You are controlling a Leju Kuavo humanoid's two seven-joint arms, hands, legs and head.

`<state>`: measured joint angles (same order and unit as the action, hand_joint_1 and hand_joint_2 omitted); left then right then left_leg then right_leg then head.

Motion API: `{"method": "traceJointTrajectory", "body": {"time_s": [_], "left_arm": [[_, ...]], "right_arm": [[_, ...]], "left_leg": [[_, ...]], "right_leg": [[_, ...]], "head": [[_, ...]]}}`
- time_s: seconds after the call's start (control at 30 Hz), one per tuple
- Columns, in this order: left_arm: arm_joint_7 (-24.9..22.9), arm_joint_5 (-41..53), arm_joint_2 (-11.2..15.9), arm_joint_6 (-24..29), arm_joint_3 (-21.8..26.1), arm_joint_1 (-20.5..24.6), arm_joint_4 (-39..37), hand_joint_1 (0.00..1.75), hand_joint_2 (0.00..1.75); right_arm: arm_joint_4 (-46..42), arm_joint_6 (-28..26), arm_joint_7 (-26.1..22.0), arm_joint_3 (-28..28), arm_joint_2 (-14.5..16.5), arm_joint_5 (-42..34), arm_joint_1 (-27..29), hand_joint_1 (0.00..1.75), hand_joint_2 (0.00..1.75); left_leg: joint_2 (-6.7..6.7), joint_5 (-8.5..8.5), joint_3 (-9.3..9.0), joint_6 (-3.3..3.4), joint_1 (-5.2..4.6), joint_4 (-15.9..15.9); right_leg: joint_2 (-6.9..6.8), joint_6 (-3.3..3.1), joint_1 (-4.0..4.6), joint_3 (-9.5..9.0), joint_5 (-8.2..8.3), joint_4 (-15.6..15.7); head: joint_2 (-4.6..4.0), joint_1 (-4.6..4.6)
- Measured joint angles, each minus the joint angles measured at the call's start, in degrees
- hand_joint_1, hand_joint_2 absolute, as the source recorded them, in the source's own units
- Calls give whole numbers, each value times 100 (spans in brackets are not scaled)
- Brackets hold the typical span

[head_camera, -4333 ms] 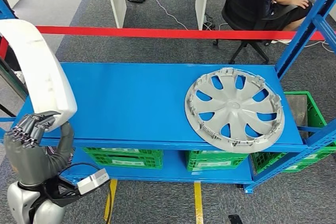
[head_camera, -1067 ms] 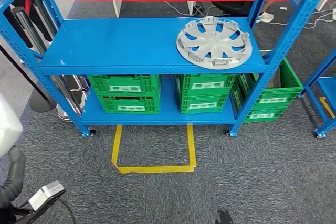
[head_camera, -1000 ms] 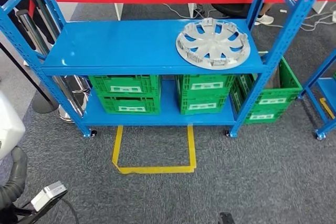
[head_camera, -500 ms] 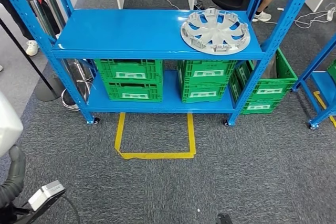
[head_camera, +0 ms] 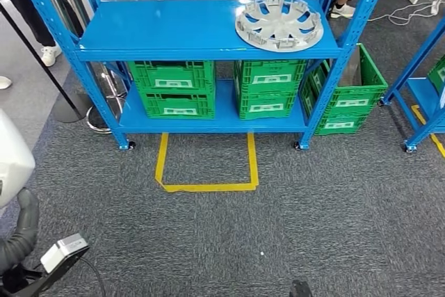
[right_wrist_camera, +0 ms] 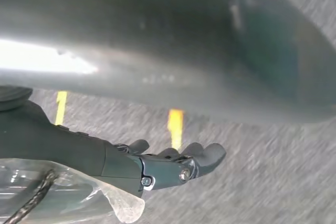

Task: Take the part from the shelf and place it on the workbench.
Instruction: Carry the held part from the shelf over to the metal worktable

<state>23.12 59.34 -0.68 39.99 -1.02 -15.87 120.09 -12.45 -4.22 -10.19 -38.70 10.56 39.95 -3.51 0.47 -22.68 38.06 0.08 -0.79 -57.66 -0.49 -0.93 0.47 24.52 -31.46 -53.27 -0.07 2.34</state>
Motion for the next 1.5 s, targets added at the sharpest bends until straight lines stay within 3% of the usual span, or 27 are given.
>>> {"method": "traceJointTrajectory", "body": {"time_s": [0.1, 0.13, 0.2, 0.27, 0.33, 0.37, 0.47, 0.53, 0.6, 0.63, 0.67, 0.7, 0.73, 0.8, 0.87, 0.9, 0.97, 1.0, 1.07, 1.13, 1.17, 1.2, 1.23, 1.3, 1.37, 1.43, 1.5], "left_arm": [[-11, 0, 28, 1, -11, -3, -14, 175, 175], [-20, -1, 35, 1, -15, -2, -22, 175, 175], [-59, -7, 48, 1, -24, 3, -41, 175, 175], [-110, -14, 68, 1, -32, 14, -55, 175, 175], [-147, -21, 86, 1, -38, 24, -62, 175, 175], [-160, -30, 94, 1, -39, 28, -64, 175, 175], [-196, -80, 111, 1, -50, 29, -71, 175, 175], [-222, -114, 116, 1, -71, 32, -74, 175, 175], [-241, -125, 120, 1, -90, 32, -78, 175, 175], [-250, -127, 121, 1, -97, 31, -80, 175, 175], [-263, -131, 122, 1, -105, 31, -86, 175, 175], [-276, -134, 123, 0, -113, 31, -92, 175, 175], [-285, -137, 123, 0, -120, 31, -98, 175, 175], [-294, -152, 124, 1, -125, 30, -108, 175, 175], [-301, -171, 129, 1, -126, 32, -110, 175, 175], [-303, -177, 132, 1, -127, 31, -111, 175, 175], [-305, -181, 137, 1, -132, 22, -112, 175, 175], [-305, -184, 143, 1, -134, 17, -113, 175, 175], [-306, -192, 160, 1, -139, 9, -114, 175, 175], [-307, -197, 173, 1, -144, 6, -116, 175, 175], [-308, -197, 176, 1, -146, 4, -117, 175, 175], [-309, -197, 179, 1, -147, 5, -118, 175, 175], [-310, -198, 181, 1, -147, 5, -119, 175, 175], [-313, -199, 184, 1, -148, 10, -119, 175, 175], [-313, -200, 188, 1, -152, 15, -119, 175, 175], [-313, -209, 197, 2, -155, 16, -119, 175, 175], [-313, -224, 204, 2, -159, 18, -120, 175, 175]], "right_arm": [[3, 8, 6, -1, -4, 1, 19, 0, 0], [4, 11, 7, -1, -4, 2, 21, 0, 0], [4, 15, 9, -1, -4, 4, 16, 0, 0], [3, 15, 13, -1, -4, 5, 8, 0, 0], [3, 14, 14, -1, -4, 7, 1, 0, 0], [3, 14, 15, -1, -4, 7, -2, 0, 0], [4, 12, 15, -3, -5, 6, 3, 0, 0], [4, 8, 16, -5, -7, 6, 18, 0, 0], [4, 7, 16, -9, -7, 6, 27, 0, 0], [4, 7, 15, -12, -7, 7, 27, 0, 0], [4, 8, 15, -15, -7, 7, 27, 0, 0], [4, 8, 14, -19, -7, 7, 27, 0, 0], [4, 8, 13, -21, -8, 7, 25, 0, 0], [3, 7, 9, -25, -9, 9, 9, 0, 0], [3, 6, 1, -26, -9, 10, -10, 0, 0], [3, 6, -2, -26, -9, 11, -12, 0, 0], [6, 6, -4, -27, -8, 14, 2, 0, 0], [8, 5, -4, -27, -7, 15, 6, 0, 0], [10, 6, -4, -27, -7, 18, 8, 0, 0], [10, 7, -4, -28, -7, 21, 8, 0, 0], [10, 7, -4, -28, -7, 21, 7, 0, 0], [10, 7, -4, -28, -7, 22, 7, 0, 0], [10, 7, -4, -28, -7, 22, 7, 0, 0], [10, 7, -4, -28, -4, 22, 8, 0, 0], [10, 9, -7, -28, 4, 23, 7, 0, 0], [10, 12, -11, -29, 9, 25, 4, 0, 0], [10, 14, -11, -29, 8, 27, 7, 0, 0]], "left_leg": [[-24, -856, 170, -114, 63, -907], [-23, -1017, 200, -143, 84, -1266], [-23, -902, 57, -178, 116, -1506], [-25, -637, -394, -181, 139, -1004], [-31, -650, -834, -140, 130, -319], [-33, -710, -932, -110, 117, -120], [-19, -667, -879, 12, 114, 11], [4, -553, -771, 112, 140, 39], [13, -437, -631, 155, 139, 38], [16, -377, -555, 154, 137, 35], [19, -316, -476, 149, 135, 32], [22, -256, -396, 139, 136, 29], [23, -197, -322, 123, 137, 27], [20, -91, -201, 72, 131, 16], [23, 27, -135, 12, 119, 10], [27, 91, -115, -16, 117, 22], [22, 169, -83, -77, 126, 63], [14, 83, -49, -108, 131, 23], [-3, -392, 80, -158, 140, -405], [-7, -905, 229, -182, 143, -1197], [-7, -1006, 248, -182, 142, -1499], [-8, -980, 188, -171, 139, -1622], [-9, -857, 34, -149, 135, -1529], [-16, -641, -492, -56, 109, -867], [-21, -677, -964, 27, 72, -134], [-23, -711, -1091, 64, 37, 149], [-2, -591, -1021, 107, 55, 213]], "right_leg": [[-32, -63, -3, 199, 167, -51], [-35, -59, -3, 278, 214, -92], [-37, -43, -10, 469, 293, -212], [-34, -13, -18, 680, 351, -353], [-30, 39, -8, 839, 405, -467], [-29, 71, -5, 893, 443, -495], [-16, 173, -7, 1014, 492, -538], [12, 242, -16, 1163, 160, -833], [30, 297, -41, 1374, -357, -1506], [31, 315, -52, 1449, -517, -1850], [31, 329, -60, 1463, -546, -2067], [31, 339, -68, 1391, -452, -2115], [31, 344, -77, 1212, -273, -1943], [36, 340, -93, 607, -13, -1146], [53, 305, -87, 120, -47, -406], [61, 282, -73, 31, -83, -242], [55, 210, -68, 109, -7, -202], [44, 158, -75, 155, 51, -195], [14, 49, -81, 263, 170, -196], [0, -3, -56, 437, 271, -242], [-4, -13, -43, 532, 318, -273], [-6, -18, -29, 629, 363, -310], [-5, -20, -16, 722, 403, -348], [3, -12, 6, 873, 476, -413], [8, 37, 12, 955, 558, -443], [6, 115, -8, 992, 660, -429], [16, 189, -21, 1047, 641, -450]], "head": [[0, -27], [0, -28], [0, -28], [0, -29], [0, -27], [0, -27], [0, -24], [0, -5], [0, 9], [0, 9], [0, 9], [0, 10], [0, 10], [0, 12], [0, 8], [0, 8], [0, 9], [0, 6], [0, -13], [0, -29], [0, -29], [0, -31], [0, -31], [0, -29], [0, -23], [0, -26], [0, -31]]}}
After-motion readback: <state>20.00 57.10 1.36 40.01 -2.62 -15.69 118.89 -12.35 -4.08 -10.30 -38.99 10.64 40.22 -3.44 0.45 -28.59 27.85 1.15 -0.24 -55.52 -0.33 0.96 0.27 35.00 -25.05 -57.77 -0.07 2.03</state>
